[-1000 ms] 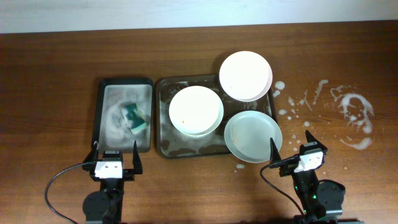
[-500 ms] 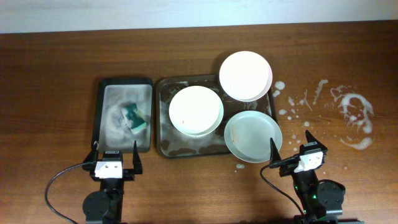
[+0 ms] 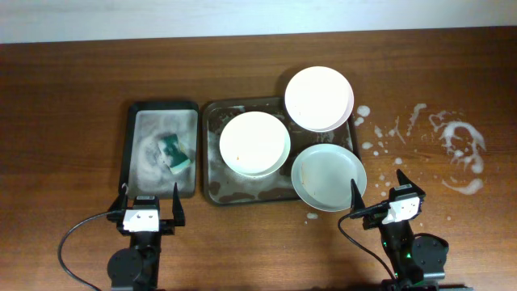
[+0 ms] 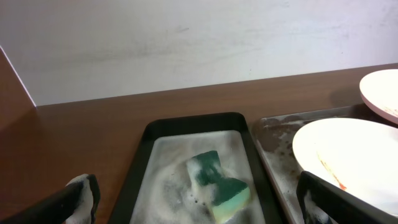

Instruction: Clean dirty plates on tray and stack at the side

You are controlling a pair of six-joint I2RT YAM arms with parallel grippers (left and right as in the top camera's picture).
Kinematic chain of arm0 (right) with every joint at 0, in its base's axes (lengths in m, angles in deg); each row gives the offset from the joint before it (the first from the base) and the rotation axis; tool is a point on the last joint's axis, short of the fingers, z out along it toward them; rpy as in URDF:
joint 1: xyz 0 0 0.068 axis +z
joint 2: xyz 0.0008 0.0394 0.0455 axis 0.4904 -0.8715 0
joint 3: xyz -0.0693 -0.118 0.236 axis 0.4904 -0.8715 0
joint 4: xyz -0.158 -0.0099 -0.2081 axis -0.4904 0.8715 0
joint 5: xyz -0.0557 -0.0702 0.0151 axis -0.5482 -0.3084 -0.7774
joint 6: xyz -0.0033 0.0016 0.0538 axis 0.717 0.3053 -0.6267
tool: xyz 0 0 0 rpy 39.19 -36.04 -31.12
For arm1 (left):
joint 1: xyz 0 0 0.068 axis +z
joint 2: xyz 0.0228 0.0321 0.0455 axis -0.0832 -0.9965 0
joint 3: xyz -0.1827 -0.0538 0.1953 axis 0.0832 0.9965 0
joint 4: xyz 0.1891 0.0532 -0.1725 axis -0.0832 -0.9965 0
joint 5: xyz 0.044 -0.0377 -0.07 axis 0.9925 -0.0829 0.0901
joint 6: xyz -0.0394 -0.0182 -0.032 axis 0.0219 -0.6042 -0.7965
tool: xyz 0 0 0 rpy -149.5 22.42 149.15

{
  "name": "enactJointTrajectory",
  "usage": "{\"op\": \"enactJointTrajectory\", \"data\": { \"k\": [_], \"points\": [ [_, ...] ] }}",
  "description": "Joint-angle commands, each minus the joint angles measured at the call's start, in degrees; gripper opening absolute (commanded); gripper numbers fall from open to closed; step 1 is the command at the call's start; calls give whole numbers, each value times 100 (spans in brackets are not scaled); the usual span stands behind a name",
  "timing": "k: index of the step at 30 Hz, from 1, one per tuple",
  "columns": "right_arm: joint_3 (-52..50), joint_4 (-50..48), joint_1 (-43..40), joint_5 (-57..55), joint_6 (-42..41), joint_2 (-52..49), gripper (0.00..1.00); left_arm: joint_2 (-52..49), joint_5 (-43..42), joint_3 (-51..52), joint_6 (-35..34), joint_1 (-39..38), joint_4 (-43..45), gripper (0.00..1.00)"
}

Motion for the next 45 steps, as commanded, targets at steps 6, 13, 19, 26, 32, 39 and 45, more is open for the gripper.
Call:
{"op": "enactJointTrajectory", "data": {
  "k": [6,13,19,26,32,39,45],
  "points": [
    [-46,4,48,-48,-22,44,98,39,-142,42,68,35,179,99],
    [146,-612,48,741,-734,44,99,22,-800,-343,-870,35,737,99],
    [1845,299,48,815,-820,-420,98,-455,-881,-2127,-866,35,-542,99],
    [4439,1912,48,1390,-758,-2551,98,-2031,-901,-4365,-861,35,-2081,99],
    [7197,4341,267,1777,-758,-5119,98,-4336,-1259,-6596,-863,35,-4127,99],
    [8666,5241,481,2612,-1217,-7429,98,-6240,-1438,-7578,-863,35,-5576,99],
    [8664,5261,979,2039,-1814,-8909,85,-7241,-1869,-7576,-866,35,-5676,99]
  ]
}}
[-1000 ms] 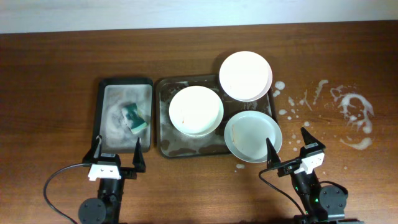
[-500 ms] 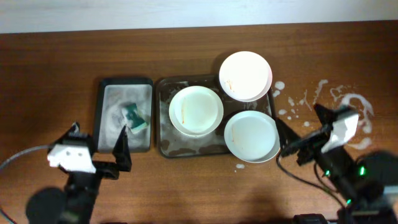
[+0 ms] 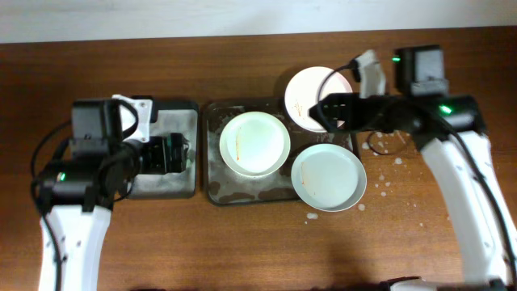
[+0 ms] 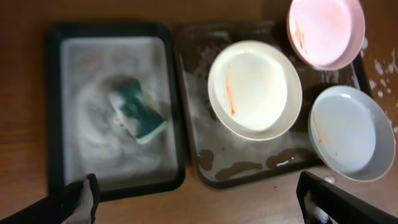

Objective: Clean dirty plates on tray and stack at the side
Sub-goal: 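Reach the left gripper to the sponge and the right gripper to the stained plate rim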

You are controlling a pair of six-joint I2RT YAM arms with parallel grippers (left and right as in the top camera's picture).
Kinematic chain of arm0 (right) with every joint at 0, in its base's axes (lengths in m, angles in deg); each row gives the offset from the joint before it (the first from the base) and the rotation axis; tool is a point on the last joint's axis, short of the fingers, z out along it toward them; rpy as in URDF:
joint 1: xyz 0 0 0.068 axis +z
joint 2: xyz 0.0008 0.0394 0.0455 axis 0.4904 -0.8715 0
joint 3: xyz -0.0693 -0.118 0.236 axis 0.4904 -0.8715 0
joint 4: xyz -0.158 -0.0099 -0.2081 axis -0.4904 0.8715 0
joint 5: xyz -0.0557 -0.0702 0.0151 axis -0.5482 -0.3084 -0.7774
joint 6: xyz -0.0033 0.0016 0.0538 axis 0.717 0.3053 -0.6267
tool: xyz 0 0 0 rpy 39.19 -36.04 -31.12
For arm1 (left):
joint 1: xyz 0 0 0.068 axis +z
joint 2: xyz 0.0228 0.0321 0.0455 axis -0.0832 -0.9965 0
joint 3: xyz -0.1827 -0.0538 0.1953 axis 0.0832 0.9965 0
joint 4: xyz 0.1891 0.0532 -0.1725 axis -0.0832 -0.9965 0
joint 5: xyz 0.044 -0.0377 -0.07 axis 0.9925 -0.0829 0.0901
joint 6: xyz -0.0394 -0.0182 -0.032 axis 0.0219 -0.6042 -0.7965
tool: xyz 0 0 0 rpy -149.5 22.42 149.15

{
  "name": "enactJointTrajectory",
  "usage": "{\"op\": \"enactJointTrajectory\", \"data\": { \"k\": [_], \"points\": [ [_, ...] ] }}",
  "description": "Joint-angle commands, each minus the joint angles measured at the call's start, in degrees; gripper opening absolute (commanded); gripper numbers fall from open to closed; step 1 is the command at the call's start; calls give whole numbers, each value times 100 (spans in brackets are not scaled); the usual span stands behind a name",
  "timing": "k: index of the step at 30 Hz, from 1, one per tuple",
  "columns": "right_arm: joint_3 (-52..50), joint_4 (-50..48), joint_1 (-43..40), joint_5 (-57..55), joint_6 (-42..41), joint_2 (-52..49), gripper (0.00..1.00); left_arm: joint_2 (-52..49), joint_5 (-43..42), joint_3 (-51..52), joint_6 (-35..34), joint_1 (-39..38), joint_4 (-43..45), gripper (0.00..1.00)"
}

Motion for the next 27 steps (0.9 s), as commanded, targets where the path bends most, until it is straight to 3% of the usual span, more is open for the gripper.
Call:
{"op": "enactJointTrajectory", "data": {
  "k": [1,5,12,16,27],
  "points": [
    [74,-42,479,-911,-876,-671,84,-387,-278,-92,-57,35,-39,99],
    [74,-195,874,-1799,-1440,-1379,78,-684,-13,-92,-57,35,44,99],
    [74,-1174,1019,-2070,-1683,-2564,48,-1622,4,-92,-85,35,426,96],
    [70,-1364,1145,-2116,-1711,-2946,39,-1810,339,-92,-297,35,586,95],
    [63,-1687,1499,-2433,-2457,-3637,27,-1814,721,-92,-315,35,994,95]
  ]
}}
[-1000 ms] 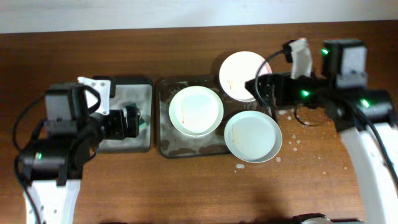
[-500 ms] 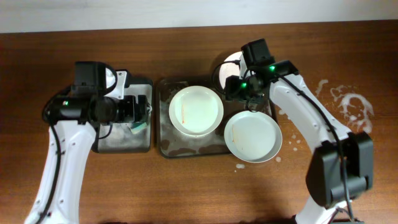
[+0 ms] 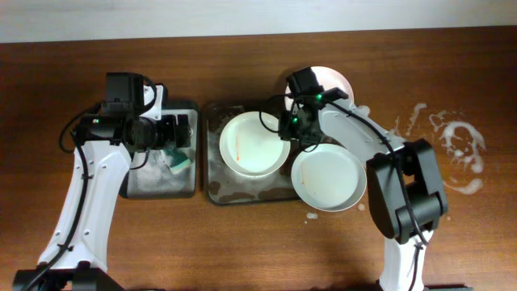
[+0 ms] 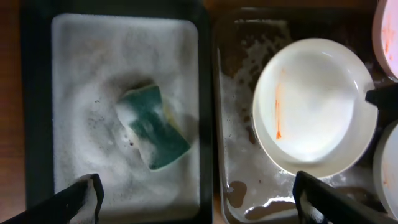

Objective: Clean dirty plates on tray and stack at the side
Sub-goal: 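Reach the left gripper to the sponge and the right gripper to the stained plate rim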

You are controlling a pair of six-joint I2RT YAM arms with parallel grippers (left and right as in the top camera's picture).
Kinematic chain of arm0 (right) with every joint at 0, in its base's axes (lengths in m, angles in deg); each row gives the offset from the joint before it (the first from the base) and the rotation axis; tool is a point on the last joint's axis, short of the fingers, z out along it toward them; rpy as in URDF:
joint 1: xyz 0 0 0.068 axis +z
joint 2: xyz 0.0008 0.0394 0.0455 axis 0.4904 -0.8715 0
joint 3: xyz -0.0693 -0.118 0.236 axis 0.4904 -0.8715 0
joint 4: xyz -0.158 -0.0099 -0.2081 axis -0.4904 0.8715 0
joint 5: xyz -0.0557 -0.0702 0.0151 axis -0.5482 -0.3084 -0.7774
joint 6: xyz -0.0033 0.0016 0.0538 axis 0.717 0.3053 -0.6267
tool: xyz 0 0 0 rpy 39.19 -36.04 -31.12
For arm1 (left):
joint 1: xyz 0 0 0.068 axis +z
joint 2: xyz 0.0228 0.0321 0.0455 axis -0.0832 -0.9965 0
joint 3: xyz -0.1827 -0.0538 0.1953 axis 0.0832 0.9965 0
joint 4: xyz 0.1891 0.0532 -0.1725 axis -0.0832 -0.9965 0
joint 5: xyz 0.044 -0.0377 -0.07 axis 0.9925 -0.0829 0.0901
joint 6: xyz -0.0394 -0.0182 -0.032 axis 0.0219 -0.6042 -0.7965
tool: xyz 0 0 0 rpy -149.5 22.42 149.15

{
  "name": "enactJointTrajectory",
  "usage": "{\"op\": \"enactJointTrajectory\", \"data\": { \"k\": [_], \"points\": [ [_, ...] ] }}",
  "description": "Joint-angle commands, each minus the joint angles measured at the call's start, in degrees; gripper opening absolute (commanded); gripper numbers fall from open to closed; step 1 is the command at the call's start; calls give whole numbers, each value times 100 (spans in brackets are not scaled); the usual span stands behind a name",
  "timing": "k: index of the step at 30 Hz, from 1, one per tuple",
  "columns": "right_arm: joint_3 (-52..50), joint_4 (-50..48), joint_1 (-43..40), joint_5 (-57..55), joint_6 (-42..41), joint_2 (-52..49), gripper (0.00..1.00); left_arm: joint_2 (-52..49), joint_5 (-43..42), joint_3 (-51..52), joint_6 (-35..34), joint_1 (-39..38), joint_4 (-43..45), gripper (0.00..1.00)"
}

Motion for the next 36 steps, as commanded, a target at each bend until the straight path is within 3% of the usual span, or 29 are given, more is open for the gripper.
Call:
{"op": "enactJointTrajectory", "data": {
  "k": [1,6,14,18,23,25,30,36],
  "points": [
    [61,-42,74,-96,-345,-245,27,-20,219,-83,-57,35,35,95],
    [17,13,118,-111,-691,-289,14,-22,498,7,-57,35,308,95],
    [-133,122,256,-332,-601,-289,4,-295,348,9,-55,35,214,95],
    [-133,111,256,-330,-538,-289,4,-960,24,9,-404,35,151,79],
    [-133,101,256,-332,-538,-289,4,-1683,306,9,-1797,35,111,47],
    [-133,101,256,-332,-535,-289,4,-1718,586,9,-2129,35,111,39],
    [-133,79,256,-332,-538,-289,4,-1744,1220,9,-2474,35,144,36],
    [-133,57,256,-334,-535,-289,5,-2149,1224,9,-2472,26,426,36]
  ]
}}
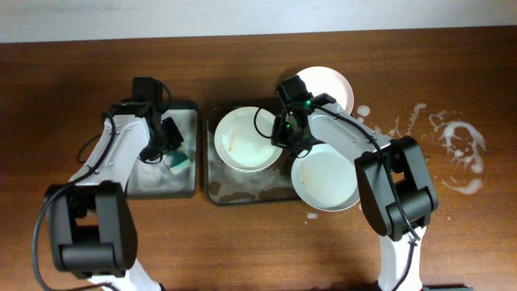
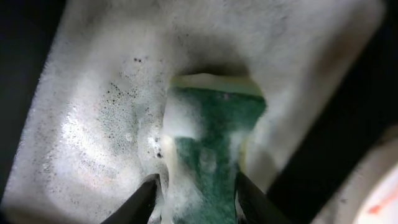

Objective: Clean dirty plates on tray and stack at the side
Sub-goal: 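Reach the left gripper to the sponge and the right gripper to the stained plate rim, then grasp the green sponge with the left gripper and lift it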

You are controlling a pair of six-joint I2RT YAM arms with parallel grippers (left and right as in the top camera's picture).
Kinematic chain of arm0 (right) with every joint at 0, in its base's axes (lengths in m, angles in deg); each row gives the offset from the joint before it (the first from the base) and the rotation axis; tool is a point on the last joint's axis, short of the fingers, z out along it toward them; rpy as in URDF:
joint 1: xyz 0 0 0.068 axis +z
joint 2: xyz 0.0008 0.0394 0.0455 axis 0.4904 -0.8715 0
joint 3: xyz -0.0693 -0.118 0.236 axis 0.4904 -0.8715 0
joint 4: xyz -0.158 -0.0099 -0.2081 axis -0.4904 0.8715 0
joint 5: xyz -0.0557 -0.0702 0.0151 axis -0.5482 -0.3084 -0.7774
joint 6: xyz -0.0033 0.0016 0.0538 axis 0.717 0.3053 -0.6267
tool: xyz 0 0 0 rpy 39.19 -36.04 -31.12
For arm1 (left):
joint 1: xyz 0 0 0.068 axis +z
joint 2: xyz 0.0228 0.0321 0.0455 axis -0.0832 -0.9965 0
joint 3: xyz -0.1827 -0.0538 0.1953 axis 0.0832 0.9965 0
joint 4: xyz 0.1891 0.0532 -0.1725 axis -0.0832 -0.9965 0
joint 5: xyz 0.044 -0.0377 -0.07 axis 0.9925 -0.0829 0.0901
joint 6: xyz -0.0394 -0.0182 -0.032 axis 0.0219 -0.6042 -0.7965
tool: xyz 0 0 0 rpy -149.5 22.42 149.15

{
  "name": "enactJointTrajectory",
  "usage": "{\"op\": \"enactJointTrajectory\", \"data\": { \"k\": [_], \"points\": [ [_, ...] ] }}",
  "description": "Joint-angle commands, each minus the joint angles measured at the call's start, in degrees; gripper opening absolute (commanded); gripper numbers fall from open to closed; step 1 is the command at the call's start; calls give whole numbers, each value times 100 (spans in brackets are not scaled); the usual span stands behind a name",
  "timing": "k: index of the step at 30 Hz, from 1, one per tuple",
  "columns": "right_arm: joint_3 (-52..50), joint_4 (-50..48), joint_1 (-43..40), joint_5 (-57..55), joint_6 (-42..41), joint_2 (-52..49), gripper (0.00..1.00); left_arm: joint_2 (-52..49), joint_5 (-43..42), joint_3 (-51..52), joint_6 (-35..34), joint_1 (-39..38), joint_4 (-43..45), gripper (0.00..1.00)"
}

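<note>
A green sponge (image 2: pixel 211 124) lies in foam in the black soapy tray (image 1: pixel 149 178). My left gripper (image 2: pixel 196 180) is down on it, its fingers (image 2: pixel 146 199) pressed against both long sides. Overhead, that left gripper (image 1: pixel 168 144) sits just above the sponge (image 1: pixel 180 162). A white plate (image 1: pixel 245 139) with an orange streak rests in the dark dirty tray (image 1: pixel 216 191). My right gripper (image 1: pixel 285 134) is at this plate's right rim and seems closed on it. A pink-white plate (image 1: pixel 327 85) overlaps the tray's far right corner. A pale grey plate (image 1: pixel 327 178) overlaps its near right edge.
Splashes of foam (image 1: pixel 456 145) mark the wooden table to the right of the plates. Bare wood runs along the front of both trays. The two trays stand side by side with a narrow gap between them.
My left gripper has come down from above the soapy tray and its fingers have narrowed onto the sponge. The right gripper and the white plate have both shifted slightly left.
Both arms were folded at the table's front edge, grippers open. Then both were raised, the left over the soapy tray, the right by the pink plate. Then the right reached the white plate's rim, and now the left grips the sponge.
</note>
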Motion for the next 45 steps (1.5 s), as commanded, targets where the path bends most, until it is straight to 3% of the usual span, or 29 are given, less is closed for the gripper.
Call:
{"op": "enactJointTrajectory", "data": {
  "k": [1,6,8,10,12,16,25,31,39,45],
  "points": [
    [-79,28,31,-251,74,-66,5,-341,92,7,-87,24,61,36],
    [-79,24,31,-254,74,-66,6,-717,90,7,-68,22,146,34],
    [-79,26,31,-254,74,-66,6,-745,92,7,-68,20,201,25],
    [-79,24,31,-251,74,-66,5,-745,90,7,-70,20,234,9],
    [-79,26,31,-251,74,-66,5,-745,90,7,-70,26,243,1],
    [-79,24,31,-254,74,-66,6,-734,87,-7,-66,24,280,1],
    [-79,20,31,-273,74,-66,6,-76,-59,-734,1781,20,-623,1],
    [-79,-2,31,-273,74,-66,5,68,-81,-1115,2124,-424,-595,1],
    [-79,52,31,-271,74,-66,4,-402,-560,-1226,2118,-1683,822,1],
    [-79,-33,31,-262,68,-66,4,-1161,-562,-1226,2144,-1810,1408,1]
  ]
}}
